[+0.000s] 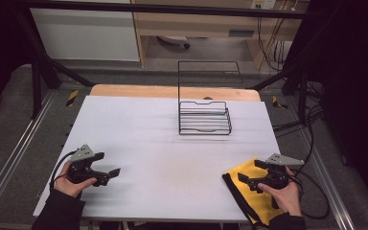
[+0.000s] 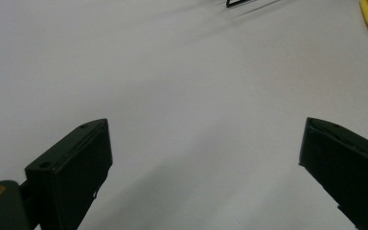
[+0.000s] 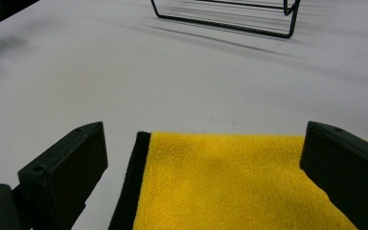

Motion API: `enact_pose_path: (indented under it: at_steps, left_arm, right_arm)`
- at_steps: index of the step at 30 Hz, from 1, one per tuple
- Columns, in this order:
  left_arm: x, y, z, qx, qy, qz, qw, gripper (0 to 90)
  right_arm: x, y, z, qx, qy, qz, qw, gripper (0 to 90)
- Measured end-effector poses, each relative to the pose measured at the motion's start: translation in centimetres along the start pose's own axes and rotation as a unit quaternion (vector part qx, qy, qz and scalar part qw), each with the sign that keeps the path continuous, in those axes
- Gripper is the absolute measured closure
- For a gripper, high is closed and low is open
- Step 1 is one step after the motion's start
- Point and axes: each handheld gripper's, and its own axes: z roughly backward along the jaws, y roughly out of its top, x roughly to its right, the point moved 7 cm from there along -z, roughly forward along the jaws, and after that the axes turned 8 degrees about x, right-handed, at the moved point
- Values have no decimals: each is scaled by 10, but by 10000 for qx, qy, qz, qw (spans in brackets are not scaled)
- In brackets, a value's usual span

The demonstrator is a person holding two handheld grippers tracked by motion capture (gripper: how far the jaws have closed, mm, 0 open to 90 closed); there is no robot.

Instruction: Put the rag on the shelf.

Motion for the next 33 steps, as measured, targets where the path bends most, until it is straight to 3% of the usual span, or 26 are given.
enact_pose_path:
  at_steps: [9, 18, 25, 33]
  left_arm:
    - [-1, -1, 1, -1, 26, -45, 10000, 39]
    - [0, -2, 0, -11, 45, -27, 10000, 41]
    - [0, -2, 0, -11, 55, -20, 10000, 45]
    - [-1, -2, 1, -15, 80, -22, 10000, 52]
  right_arm:
    - [-9, 0, -5, -129, -15, 117, 9998, 45]
    - [-26, -3, -22, -387, -35, 391, 9985, 114]
    - [-38, -7, -36, -514, 14, 588, 9969, 288]
    - [-38, -17, -45, -794, -295, 870, 9926, 494]
